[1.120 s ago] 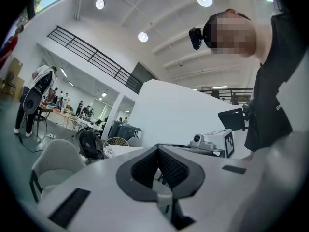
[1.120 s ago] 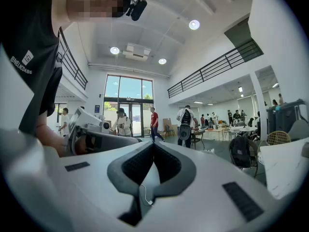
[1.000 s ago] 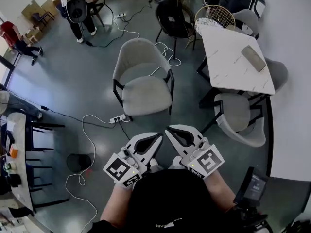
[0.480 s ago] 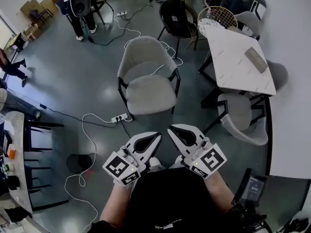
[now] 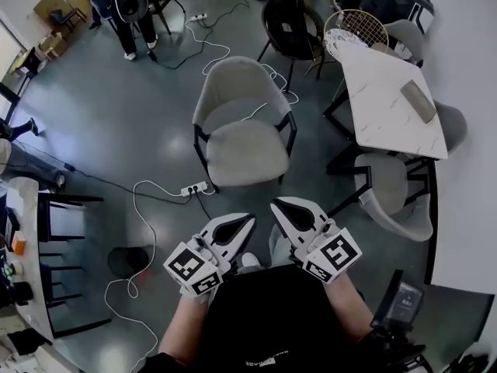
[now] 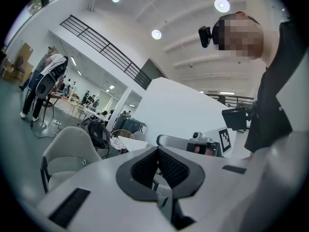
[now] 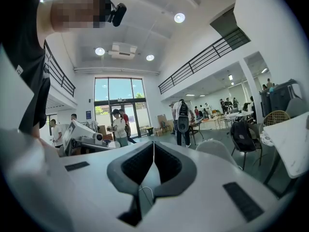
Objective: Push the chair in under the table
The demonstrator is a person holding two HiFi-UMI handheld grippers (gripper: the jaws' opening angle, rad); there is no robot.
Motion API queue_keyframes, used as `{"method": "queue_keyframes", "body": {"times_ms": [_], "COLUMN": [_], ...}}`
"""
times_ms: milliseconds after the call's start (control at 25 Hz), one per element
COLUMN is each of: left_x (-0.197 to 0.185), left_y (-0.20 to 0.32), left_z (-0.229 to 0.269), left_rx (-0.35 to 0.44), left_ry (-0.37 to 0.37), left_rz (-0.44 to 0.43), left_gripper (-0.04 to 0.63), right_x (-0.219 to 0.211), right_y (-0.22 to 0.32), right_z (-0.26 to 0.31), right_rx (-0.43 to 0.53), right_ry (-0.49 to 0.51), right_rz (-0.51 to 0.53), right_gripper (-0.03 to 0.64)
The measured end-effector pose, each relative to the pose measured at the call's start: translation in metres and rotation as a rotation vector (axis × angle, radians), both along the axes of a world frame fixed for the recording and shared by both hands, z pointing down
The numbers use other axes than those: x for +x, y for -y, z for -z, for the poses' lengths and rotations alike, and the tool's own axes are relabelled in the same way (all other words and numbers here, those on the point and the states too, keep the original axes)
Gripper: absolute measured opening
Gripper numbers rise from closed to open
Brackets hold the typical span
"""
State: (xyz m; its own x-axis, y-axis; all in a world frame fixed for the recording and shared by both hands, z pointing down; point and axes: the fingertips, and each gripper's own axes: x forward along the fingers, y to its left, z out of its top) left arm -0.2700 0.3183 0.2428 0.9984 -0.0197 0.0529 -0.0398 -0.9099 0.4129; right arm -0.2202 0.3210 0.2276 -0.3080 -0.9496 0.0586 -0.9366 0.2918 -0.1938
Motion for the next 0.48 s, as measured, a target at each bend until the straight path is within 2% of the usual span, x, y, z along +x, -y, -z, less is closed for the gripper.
{"method": "queue_keyframes", "body": {"times_ms": [200, 480], "left_x": [0.026, 0.088], "left_y": [0.031, 0.094], "left_z": [-0.006, -0.011], "left_rx": [0.01, -0.003], "left_ry": [0.028, 0.045], "left_rz": [0.024, 0.097], "left_gripper": [0.006, 0.006], "right_x": [0.026, 0.089], "right_y": [0.037, 0.096], "right_z": [0.001, -0.002], "right_rx": [0.025, 0.027], "right_ry": [0.032, 0.052], "right_rz": [0.04, 0.097], "right_gripper": [0.012, 0.012]}}
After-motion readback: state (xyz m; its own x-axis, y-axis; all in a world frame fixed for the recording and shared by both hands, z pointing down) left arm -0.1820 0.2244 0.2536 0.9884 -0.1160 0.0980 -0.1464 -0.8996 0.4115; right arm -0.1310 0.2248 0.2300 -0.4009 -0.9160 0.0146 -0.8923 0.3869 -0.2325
